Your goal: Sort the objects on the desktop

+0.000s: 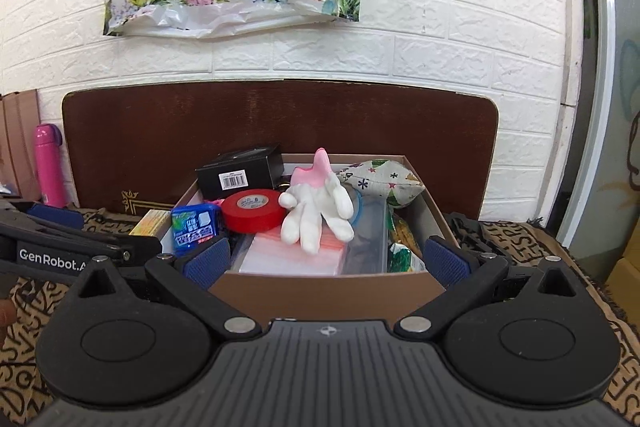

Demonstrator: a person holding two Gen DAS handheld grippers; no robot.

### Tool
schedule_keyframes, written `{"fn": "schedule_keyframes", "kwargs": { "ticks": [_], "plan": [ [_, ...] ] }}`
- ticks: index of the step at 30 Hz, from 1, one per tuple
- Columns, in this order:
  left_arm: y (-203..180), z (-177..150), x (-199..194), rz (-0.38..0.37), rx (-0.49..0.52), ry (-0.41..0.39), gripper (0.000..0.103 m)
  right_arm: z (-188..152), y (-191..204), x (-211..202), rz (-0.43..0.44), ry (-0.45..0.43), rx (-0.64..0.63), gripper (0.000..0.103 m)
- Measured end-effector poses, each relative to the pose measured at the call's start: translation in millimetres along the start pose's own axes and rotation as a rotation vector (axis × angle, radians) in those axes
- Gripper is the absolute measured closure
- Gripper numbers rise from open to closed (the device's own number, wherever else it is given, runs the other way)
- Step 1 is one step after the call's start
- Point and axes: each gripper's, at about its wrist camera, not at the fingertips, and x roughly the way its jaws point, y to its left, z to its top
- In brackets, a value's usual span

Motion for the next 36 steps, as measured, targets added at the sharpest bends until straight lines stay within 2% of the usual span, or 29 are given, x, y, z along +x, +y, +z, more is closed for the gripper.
{"fn": "schedule_keyframes", "kwargs": {
  "ticks": [16,36],
  "plan": [
    [-16.4,-21.8,-43.3,-0.028,0.009,-0.003,0.0,-18.9,4.8,-58.7,-0.028,-0.016,-0.015,0.0],
    [-26.5,-32.6,-48.9,-0.03,0.034,0.02,0.0,-27.9,0.9,-71.1,-0.037,-0.015,0.003,0.0]
  ]
}}
